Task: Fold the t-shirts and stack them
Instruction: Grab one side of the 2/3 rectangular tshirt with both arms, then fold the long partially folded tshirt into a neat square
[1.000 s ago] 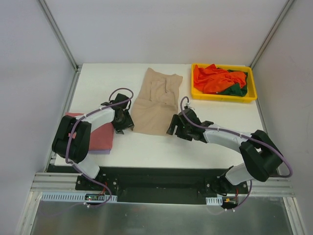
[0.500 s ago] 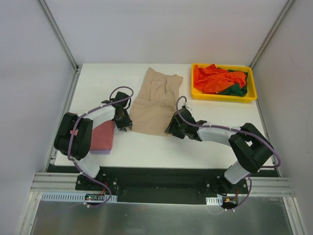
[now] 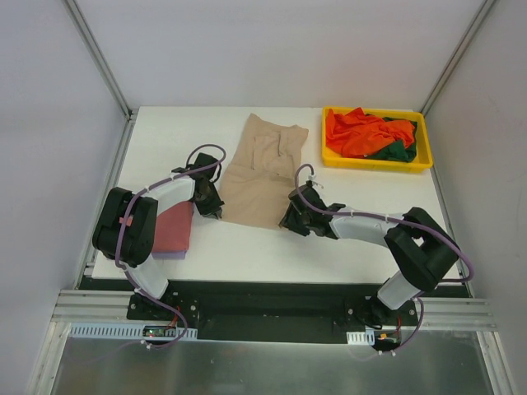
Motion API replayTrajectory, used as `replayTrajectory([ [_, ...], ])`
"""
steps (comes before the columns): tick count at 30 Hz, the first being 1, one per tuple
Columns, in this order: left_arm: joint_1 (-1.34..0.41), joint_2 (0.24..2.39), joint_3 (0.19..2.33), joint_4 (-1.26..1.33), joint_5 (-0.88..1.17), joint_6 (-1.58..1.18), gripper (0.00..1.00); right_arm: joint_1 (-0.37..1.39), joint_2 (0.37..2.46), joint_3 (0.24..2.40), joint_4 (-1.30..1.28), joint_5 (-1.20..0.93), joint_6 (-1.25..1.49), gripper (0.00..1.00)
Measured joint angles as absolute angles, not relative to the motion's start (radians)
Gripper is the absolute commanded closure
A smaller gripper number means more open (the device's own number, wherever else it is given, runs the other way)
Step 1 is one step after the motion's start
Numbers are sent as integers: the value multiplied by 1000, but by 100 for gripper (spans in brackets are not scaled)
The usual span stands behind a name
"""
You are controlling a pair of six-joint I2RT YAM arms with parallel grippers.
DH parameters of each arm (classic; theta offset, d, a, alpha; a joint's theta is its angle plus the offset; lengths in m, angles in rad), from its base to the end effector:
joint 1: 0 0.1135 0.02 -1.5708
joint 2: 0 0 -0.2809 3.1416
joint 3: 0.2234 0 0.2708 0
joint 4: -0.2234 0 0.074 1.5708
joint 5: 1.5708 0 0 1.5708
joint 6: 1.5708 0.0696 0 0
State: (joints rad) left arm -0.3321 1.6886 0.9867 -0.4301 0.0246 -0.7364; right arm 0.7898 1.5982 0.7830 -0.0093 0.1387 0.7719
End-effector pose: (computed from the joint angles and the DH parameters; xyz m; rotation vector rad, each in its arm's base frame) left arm 0.3345 -0.1172 0.1378 -0.5459 2.7014 -0.3421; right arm 0.2529 0.2414 0.1383 0.0449 2.4618 0.5568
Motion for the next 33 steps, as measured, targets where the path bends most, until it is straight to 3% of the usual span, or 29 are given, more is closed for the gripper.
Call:
replayTrajectory([
  [4, -332, 1689, 986, -430, 25, -737, 100, 797, 1600, 787, -25, 146, 794, 69],
  [7, -332, 1688, 986, -430, 25, -737, 100, 803, 1610, 792, -35, 149, 798, 98],
  [17, -333, 1525, 854, -409, 15, -753, 100, 840, 1560, 796, -96, 96, 682, 99],
  [29, -339, 713, 657, -567, 62, -808, 100, 912, 1272, 805, -311, -437, 555, 100],
  [33, -341, 533, 671, -655, 82, -820, 100, 962, 1179, 805, -307, -542, 568, 99],
])
